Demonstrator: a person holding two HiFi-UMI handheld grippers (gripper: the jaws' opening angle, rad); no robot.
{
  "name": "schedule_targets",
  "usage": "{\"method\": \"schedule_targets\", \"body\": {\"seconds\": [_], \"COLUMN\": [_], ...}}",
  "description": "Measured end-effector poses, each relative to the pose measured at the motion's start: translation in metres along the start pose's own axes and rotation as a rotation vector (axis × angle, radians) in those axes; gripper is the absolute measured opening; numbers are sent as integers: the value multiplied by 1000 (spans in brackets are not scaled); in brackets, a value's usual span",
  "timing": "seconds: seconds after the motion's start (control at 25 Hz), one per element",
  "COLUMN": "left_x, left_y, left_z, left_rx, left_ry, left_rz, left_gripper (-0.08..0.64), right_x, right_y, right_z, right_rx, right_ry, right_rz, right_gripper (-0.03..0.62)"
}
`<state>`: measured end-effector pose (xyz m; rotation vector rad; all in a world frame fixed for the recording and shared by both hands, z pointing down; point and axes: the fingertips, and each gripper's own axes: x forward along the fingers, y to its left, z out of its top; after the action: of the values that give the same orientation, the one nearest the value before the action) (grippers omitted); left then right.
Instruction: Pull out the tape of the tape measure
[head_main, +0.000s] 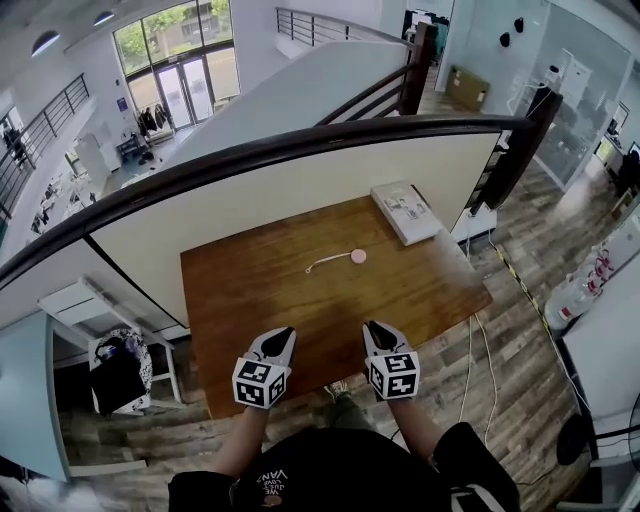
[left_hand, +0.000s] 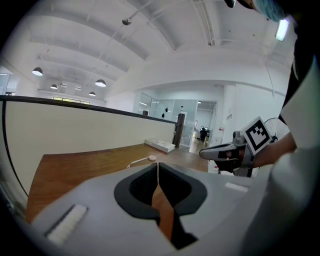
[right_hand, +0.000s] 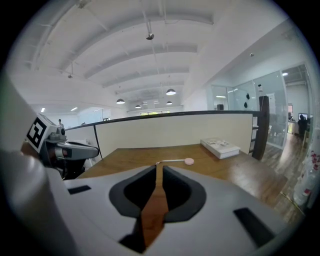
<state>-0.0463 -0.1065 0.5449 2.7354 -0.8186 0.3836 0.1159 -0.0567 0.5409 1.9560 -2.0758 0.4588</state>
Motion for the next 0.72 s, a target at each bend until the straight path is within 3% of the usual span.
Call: {"method": "schedule_targets", "body": {"seconds": [0.72], "left_x": [-58], "left_y": [-24], "left_z": [-40], "left_rx": [-45], "left_ry": [-15], "left_rz": [16], "left_gripper": [11], "right_x": [-41], "right_y": [40], "right_z": [-40], "right_rx": [7], "right_ry": [37], "right_rz": [58], "right_gripper": [11]}}
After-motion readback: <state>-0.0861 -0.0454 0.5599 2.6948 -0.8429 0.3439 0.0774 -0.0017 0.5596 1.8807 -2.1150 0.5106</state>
